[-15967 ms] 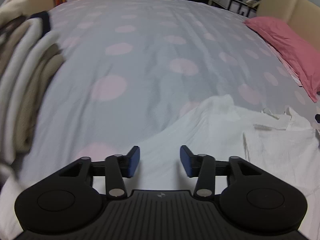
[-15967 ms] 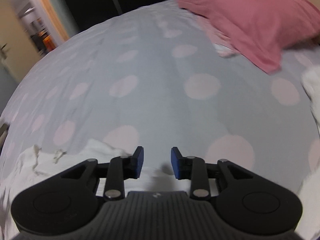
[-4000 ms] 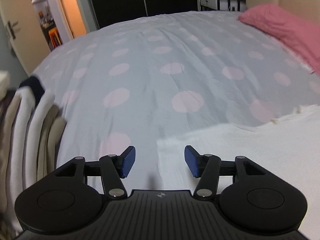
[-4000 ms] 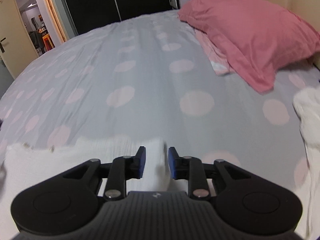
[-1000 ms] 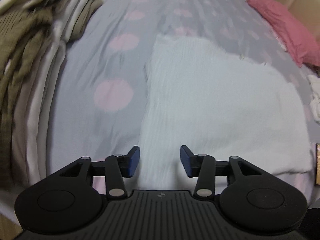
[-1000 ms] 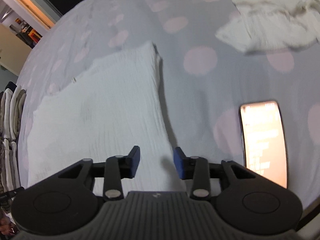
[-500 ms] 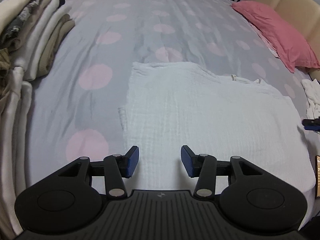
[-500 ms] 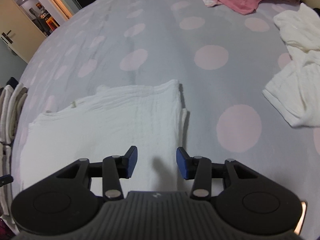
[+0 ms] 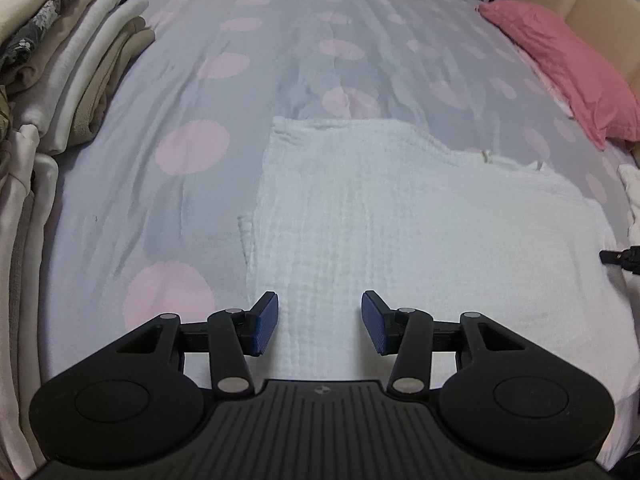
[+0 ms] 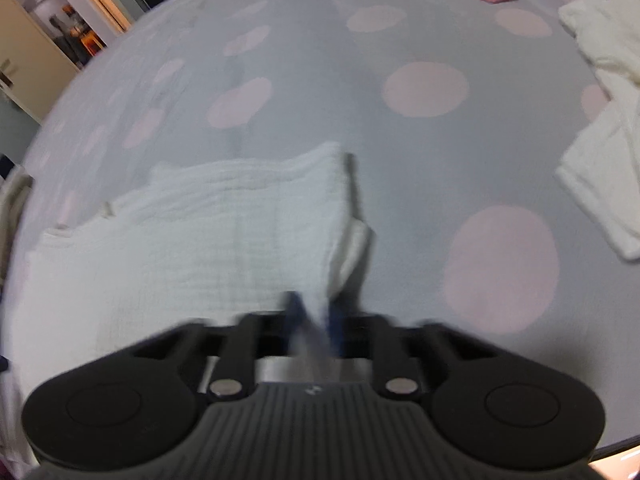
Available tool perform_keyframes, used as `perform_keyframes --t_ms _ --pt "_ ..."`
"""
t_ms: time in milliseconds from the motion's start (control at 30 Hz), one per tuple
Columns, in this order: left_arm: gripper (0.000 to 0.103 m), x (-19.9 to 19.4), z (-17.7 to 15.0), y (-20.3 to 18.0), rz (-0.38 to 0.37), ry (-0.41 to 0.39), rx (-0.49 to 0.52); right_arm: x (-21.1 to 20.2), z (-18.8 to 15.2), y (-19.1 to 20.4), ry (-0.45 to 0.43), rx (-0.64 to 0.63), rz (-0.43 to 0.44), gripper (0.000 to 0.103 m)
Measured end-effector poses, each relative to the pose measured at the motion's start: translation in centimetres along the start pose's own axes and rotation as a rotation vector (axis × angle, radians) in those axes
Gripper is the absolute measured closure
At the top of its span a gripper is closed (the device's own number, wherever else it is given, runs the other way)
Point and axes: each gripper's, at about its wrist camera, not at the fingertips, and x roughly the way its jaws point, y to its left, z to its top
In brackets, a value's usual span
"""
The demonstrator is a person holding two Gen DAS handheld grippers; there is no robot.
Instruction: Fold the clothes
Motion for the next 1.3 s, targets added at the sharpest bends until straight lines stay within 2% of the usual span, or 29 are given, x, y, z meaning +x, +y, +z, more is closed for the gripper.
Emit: perform_keyframes --t_ms 67,167,333,433,533,600,733,900,1000,1133,1300 --pt "0.059 -0.8 0.0 -0.1 -0.002 -0.029 0.007 -0.5 -0.1 0.8 -0.018 0.004 -0.002 0.095" --pt "0.059 -2.0 -0.3 -0.6 0.023 -0.069 0.061 -2.5 0.0 2.6 -0.043 0.022 0.040 0.096" --pt "0.059 -3.3 -0.8 -0.8 0.001 -0.099 0.080 -6.8 0.5 8.2 -0.068 -0.023 0.118 0.096" --pt "0.059 -4.3 -1.0 -0.7 -0.015 -0.129 0.085 -8.5 0.8 12.3 -0.055 -0.053 0.163 0.096" --pt "0.060 -5.3 -1.1 -0.3 -0.064 -0.153 0.076 -9.3 1.1 16.8 -0.018 -0.098 0.199 0.096" --pt "0.066 -5.9 -1.3 0.0 -0.088 -0.164 0.072 -9.3 1.1 20.0 0.004 -0.140 0.213 0.095" --pt "0.068 -6.4 -1.4 0.9 -0.099 -0.175 0.048 -8.1 0.7 26.3 0.049 -0.212 0.257 0.096" --pt "0.068 -6.4 -1.2 2.4 -0.093 -0.174 0.003 -5.0 -0.3 32.7 0.101 -0.226 0.311 0.096" --pt "0.068 -6.2 -1.3 3.2 -0.077 -0.164 -0.019 -2.2 -1.1 36.2 0.122 -0.231 0.301 0.096" --pt "0.068 -6.0 -1.4 4.3 -0.059 -0.150 -0.043 1.9 -2.6 39.0 0.171 -0.218 0.282 0.096" --pt "0.068 -5.6 -1.5 4.7 -0.054 -0.134 -0.048 6.0 -4.1 40.5 0.222 -0.230 0.274 0.095"
